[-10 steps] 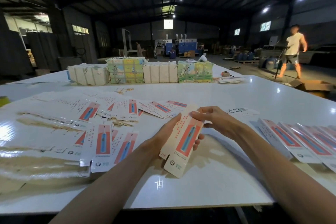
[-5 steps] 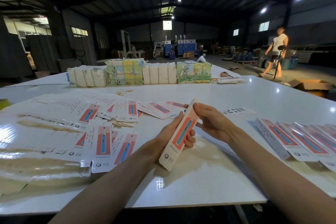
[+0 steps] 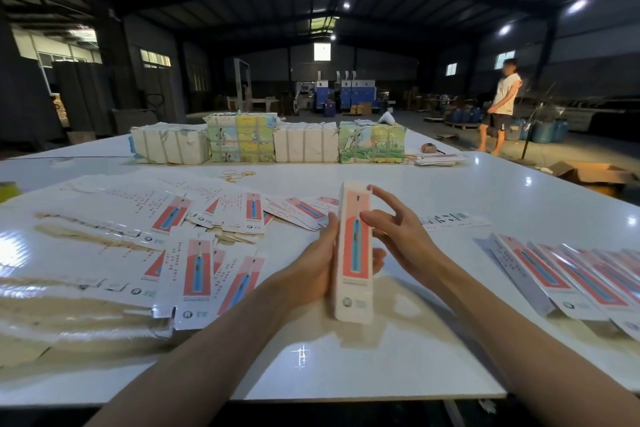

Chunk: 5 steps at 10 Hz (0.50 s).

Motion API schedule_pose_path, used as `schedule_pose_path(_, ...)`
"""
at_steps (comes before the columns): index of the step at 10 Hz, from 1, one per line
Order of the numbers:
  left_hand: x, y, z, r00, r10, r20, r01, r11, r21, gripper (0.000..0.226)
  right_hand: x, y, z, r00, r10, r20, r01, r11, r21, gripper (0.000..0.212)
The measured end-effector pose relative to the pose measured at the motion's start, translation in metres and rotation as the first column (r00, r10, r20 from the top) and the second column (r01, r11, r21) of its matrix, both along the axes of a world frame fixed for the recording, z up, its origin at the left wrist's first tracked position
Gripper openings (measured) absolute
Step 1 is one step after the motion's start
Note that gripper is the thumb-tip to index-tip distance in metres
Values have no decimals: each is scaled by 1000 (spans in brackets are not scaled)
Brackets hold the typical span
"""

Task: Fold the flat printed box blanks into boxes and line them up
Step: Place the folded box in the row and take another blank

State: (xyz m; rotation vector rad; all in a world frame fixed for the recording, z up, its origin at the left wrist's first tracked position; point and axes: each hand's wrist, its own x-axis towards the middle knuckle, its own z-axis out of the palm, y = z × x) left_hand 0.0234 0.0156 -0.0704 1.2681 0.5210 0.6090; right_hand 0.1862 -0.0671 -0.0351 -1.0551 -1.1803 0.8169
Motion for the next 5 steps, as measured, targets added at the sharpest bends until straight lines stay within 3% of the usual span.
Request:
schedule_pose_path(2,-9,-22,25,976,211,-47,-188,935,300,52,8,3,-4,989,-19,145,27,998,-57,51)
schedule_pose_path(3,-10,-20,24,973,181,-144,-106,903,417,95,8,3,-3,992,23,125,-14,997,-75,56)
schedule_pose_path(5,-13,-18,22,974,178,-144,-95,885,456,89,5,-1,-1,986,71,151,-58,994,-88,58)
